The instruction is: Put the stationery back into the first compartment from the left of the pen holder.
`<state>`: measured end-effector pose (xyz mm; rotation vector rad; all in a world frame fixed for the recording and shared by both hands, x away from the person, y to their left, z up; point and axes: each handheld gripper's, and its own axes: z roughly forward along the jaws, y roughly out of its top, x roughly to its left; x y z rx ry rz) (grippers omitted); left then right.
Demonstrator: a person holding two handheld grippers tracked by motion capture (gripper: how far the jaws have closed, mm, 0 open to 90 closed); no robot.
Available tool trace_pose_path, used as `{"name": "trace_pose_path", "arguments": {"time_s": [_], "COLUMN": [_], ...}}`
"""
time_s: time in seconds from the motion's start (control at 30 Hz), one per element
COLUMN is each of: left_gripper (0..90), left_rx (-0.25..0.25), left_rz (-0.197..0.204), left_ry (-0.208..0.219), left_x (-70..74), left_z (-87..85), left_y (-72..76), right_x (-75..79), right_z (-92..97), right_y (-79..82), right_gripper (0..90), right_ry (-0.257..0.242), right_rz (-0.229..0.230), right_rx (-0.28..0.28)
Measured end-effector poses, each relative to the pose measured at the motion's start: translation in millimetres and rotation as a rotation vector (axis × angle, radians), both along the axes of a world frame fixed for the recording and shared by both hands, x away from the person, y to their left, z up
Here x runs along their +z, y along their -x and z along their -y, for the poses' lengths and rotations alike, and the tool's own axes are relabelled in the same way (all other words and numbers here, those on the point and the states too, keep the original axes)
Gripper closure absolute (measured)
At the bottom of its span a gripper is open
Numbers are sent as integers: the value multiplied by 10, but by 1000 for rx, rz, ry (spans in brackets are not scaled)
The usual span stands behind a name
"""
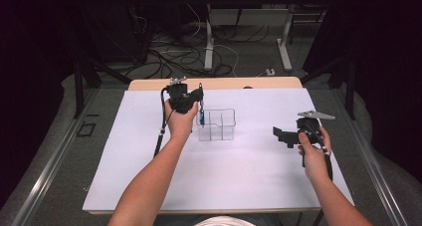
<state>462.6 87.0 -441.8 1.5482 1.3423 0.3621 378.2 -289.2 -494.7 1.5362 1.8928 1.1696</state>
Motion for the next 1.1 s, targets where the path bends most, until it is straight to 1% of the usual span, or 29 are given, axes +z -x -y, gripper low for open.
{"name": "trace_pose_path", "arguments": {"time_s": [0.13,0.2,0.23,0.27,0.37,0.47,0.53,0.6,0.63,0.67,0.77,0.9,0.93,1.0,1.1], "left_gripper": [798,787,750,718,688,639,600,569,554,540,488,420,401,387,348], "left_rx": [3,-7,-12,-17,-16,-24,-15,-13,-20,-14,-19,-13,-12,4,12], "left_rz": [-12,-18,-17,-21,-15,-20,-15,-5,-10,0,5,26,24,48,72], "left_ry": [4,24,36,36,51,52,66,60,55,54,52,48,40,12,-20], "left_x": [-1,-8,-15,-13,-7,23,46,70,85,91,109,125,133,149,178], "left_z": [-17,-40,-48,-62,-90,-149,-178,-217,-240,-255,-315,-381,-396,-418,-453], "left_y": [6,11,11,16,31,45,58,74,84,91,116,138,146,162,192], "right_x": [0,0,-1,-2,-6,-5,-7,-7,-6,-5,-5,-4,-4,-4,-5], "right_z": [1,1,1,2,0,1,-1,-1,-4,-5,-8,-20,-21,-15,-14], "right_y": [0,0,0,-1,-3,-5,-5,-6,-4,-4,-3,-1,-1,-3,-5], "right_gripper": [0,0,0,0,0,0,0,0,0,0,0,0,0,0,0], "right_ry": [0,0,1,2,5,9,10,11,10,10,9,6,6,12,13], "right_rz": [0,0,0,1,0,2,2,3,2,2,2,-2,-2,3,4], "right_rx": [0,0,0,2,4,6,6,7,6,5,6,1,1,6,3]}}
